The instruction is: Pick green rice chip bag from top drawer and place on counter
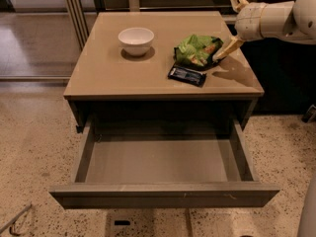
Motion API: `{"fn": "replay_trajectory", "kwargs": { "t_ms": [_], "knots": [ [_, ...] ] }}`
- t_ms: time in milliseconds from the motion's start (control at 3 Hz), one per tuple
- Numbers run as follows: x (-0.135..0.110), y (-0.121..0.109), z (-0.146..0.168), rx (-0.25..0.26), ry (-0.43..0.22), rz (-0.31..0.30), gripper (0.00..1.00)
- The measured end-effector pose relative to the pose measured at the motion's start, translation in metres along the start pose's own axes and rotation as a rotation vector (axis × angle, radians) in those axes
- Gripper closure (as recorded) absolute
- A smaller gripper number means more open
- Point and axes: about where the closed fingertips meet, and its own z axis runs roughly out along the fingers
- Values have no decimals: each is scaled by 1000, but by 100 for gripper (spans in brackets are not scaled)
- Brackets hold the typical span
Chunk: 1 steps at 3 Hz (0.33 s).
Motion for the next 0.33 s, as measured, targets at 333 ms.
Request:
{"fn": "replay_trajectory", "kwargs": {
  "t_ms": [333],
  "knots": [
    [0, 0, 0, 0, 0, 0, 0]
  ]
}}
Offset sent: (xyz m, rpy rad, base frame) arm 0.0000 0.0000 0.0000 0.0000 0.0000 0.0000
